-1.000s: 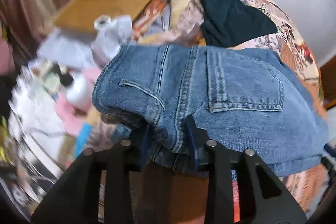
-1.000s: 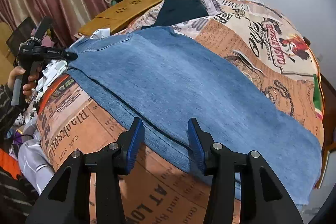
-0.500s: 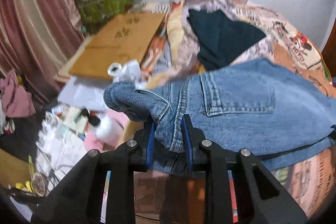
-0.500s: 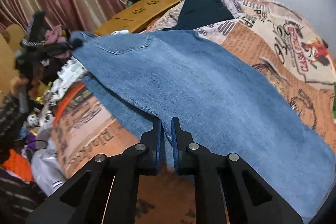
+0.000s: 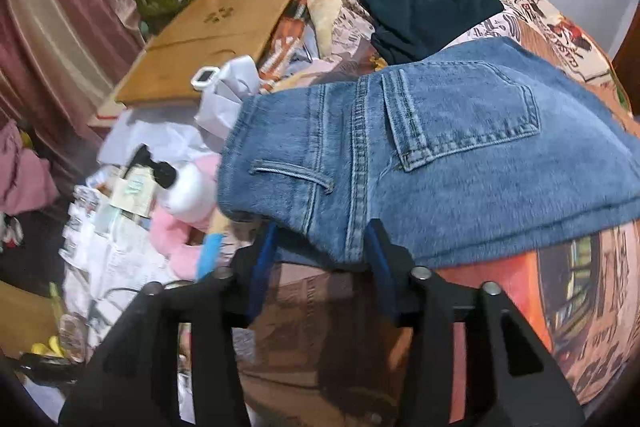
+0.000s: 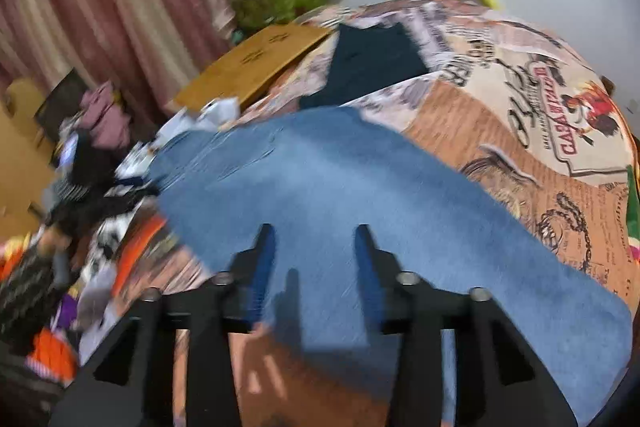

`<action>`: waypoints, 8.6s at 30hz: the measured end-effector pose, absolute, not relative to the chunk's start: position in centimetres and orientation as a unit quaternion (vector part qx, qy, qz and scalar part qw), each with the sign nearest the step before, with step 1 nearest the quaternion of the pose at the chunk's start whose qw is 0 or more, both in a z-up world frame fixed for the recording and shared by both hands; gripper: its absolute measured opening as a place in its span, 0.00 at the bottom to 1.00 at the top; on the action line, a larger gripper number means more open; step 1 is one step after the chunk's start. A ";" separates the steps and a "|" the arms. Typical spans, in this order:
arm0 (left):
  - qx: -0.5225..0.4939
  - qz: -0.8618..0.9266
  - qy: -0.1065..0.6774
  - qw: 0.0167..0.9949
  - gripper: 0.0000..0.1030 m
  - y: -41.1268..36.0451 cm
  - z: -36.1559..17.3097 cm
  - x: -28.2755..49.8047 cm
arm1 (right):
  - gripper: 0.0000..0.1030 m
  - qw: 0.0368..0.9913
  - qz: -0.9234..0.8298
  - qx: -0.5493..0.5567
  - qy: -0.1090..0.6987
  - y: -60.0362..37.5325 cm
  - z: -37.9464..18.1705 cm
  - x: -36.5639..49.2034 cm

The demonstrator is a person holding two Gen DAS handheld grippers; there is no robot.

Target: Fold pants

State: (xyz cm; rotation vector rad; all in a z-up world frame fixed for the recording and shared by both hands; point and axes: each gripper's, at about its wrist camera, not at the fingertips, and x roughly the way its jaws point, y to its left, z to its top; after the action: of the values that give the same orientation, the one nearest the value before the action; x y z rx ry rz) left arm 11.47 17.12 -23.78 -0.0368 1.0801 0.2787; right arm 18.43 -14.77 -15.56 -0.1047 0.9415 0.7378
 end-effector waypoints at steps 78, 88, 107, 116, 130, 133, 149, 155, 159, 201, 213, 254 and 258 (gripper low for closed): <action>0.082 -0.085 0.477 0.871 0.84 -9.1 -18.1 25.4 | 0.06 0.907 0.005 0.232 0.350 -49.5 -12.2 14.5; 0.038 -0.068 0.408 0.909 0.89 -4.3 -13.3 22.3 | 0.06 0.941 0.100 0.164 0.280 -39.8 -5.7 15.5; -0.025 -0.025 0.387 0.921 0.90 3.3 -12.4 18.6 | 0.06 0.887 0.290 0.053 0.355 -21.1 -10.8 19.6; -0.026 -0.014 0.402 0.915 0.90 3.8 -13.4 18.7 | 0.09 0.817 0.349 -0.028 0.459 -15.2 -17.2 18.6; -0.001 -0.032 0.405 0.914 0.93 1.1 -12.6 20.5 | 0.39 0.812 0.372 0.011 0.450 -17.8 -14.4 17.3; 0.001 -0.045 0.407 0.912 0.94 -0.1 -12.3 21.7 | 0.40 0.837 0.344 0.028 0.425 -20.3 -12.9 18.2; 0.034 -0.080 0.512 0.854 0.95 -7.1 -19.5 30.1 | 0.49 0.839 0.253 0.035 0.481 -26.0 -18.9 24.0; 0.068 -0.070 0.563 0.821 0.95 -7.6 -23.6 31.1 | 0.51 0.803 0.257 0.054 0.534 -26.8 -22.8 24.6; 0.092 -0.072 0.560 0.820 0.98 -7.8 -24.8 30.6 | 0.57 0.804 0.265 0.022 0.532 -26.4 -23.3 23.2; -0.127 0.124 0.391 0.903 0.98 14.1 -13.9 16.3 | 0.65 0.876 0.251 0.004 0.412 -21.2 -14.5 18.7; -0.272 0.138 0.472 0.827 0.98 22.8 -21.6 12.4 | 0.65 0.846 0.280 -0.047 0.451 -13.5 -18.6 19.9; -0.254 0.116 0.427 0.860 0.20 23.5 -21.3 17.5 | 0.65 0.831 0.269 -0.044 0.484 -12.9 -20.4 19.8; -0.207 0.101 0.374 0.898 0.20 21.4 -15.0 18.4 | 0.65 0.835 0.266 -0.059 0.479 -14.4 -19.4 19.5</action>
State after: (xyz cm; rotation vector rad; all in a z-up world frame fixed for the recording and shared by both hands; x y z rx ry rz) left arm 18.40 21.40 -15.03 -0.4291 0.7743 0.2082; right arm 19.51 -14.43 -19.39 -0.1244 1.0145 0.5627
